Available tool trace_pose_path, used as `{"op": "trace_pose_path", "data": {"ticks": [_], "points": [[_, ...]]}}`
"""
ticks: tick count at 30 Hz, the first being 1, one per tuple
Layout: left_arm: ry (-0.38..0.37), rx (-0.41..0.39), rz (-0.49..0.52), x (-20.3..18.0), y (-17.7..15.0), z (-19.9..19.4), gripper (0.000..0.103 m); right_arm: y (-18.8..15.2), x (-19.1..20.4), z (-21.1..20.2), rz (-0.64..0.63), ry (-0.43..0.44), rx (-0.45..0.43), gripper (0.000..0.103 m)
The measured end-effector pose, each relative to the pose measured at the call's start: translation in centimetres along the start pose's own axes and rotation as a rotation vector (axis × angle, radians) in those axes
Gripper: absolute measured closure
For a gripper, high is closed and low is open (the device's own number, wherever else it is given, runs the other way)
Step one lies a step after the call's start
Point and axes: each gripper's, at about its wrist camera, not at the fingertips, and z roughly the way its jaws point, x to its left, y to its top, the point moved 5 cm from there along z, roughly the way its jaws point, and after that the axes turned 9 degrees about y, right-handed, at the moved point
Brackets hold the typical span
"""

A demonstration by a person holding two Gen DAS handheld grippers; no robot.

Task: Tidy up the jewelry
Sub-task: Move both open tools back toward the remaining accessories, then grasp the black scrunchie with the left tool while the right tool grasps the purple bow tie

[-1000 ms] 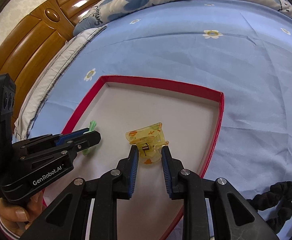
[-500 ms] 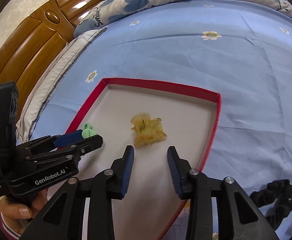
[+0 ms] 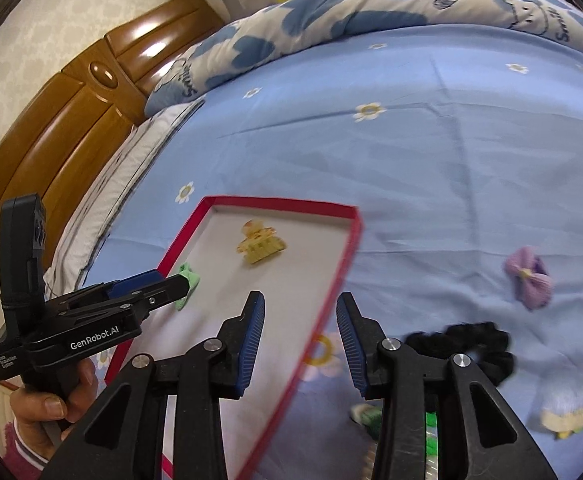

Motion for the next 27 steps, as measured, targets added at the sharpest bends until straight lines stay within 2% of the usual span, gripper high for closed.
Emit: {"op": "trace_pose_path", "data": {"ticks": [8,11,17,27], "points": [[-0.055,-0.013,0.058,-3.8,-0.4,-1.7,0.056,-0.9,-3.1,-3.6,0.052,-0.042,-0.044,0.062],[-0.08,-0.017,0.086,-5.6,-0.9,-2.2,0.052,-1.6,-4.9,-4.9,0.077,-0.066,-0.053,0.062],[-0.122,-0.014,0.138,-9.2,-1.6,-2.8,0.051,-2.9,-7.7,-8.2,0.118,-0.112,-0.083,0.062],[-0.154,0.011,0.2,-13.6,-2.4,-2.5,0.05,-5.2,-12.3,-12.7,0.193,-0.178,-0.124,0.058]]}}
